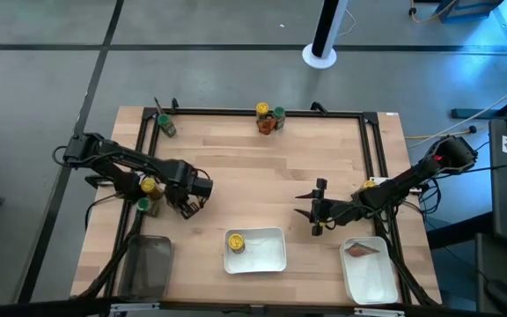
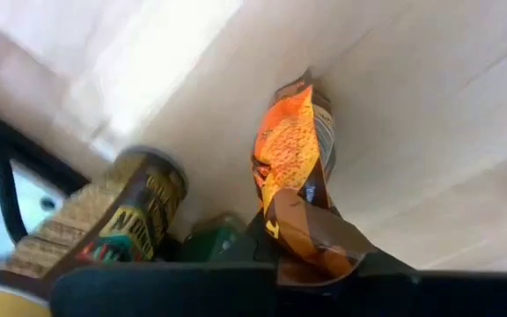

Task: Sort spices by type
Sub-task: Put the bottom left brown seasoning bag into the right white bin

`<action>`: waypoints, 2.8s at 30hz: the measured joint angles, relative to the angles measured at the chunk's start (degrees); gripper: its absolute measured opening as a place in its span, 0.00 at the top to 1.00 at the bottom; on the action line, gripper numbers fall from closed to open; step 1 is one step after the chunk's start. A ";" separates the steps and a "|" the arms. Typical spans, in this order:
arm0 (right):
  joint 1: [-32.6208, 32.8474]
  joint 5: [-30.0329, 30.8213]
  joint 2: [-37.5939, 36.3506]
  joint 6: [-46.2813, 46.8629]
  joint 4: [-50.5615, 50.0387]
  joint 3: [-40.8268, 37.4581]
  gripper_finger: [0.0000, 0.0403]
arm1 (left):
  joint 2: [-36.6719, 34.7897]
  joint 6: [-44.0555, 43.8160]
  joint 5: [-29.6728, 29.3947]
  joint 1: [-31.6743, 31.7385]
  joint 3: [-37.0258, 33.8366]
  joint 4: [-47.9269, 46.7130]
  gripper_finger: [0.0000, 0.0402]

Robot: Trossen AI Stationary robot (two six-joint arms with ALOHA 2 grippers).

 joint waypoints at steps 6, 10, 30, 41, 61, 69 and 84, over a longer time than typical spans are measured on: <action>0.00 0.00 0.00 0.00 0.45 0.00 0.53 | 0.00 1.58 -5.63 -0.50 6.93 -1.13 0.99; 0.00 0.02 0.00 -0.02 1.23 0.02 0.53 | 0.00 3.46 -8.94 -0.50 12.11 -0.45 0.99; -5.93 -14.29 0.00 1.62 -6.17 11.33 0.37 | 4.11 25.87 -12.43 -0.55 20.42 26.94 1.00; -12.69 -16.75 0.75 2.40 -6.22 18.10 0.26 | 10.65 39.89 -14.25 0.59 20.42 43.83 1.00; -13.05 -19.26 1.44 6.38 -6.84 19.08 0.39 | 12.13 54.19 -15.12 0.05 20.26 57.77 1.00; -13.18 -15.26 1.51 6.21 -6.21 19.04 0.46 | 12.07 55.49 -15.15 -1.46 20.33 57.82 1.00; -13.53 -18.01 2.36 6.44 -7.38 19.30 0.56 | 12.22 56.19 -13.88 -1.01 20.35 59.13 1.00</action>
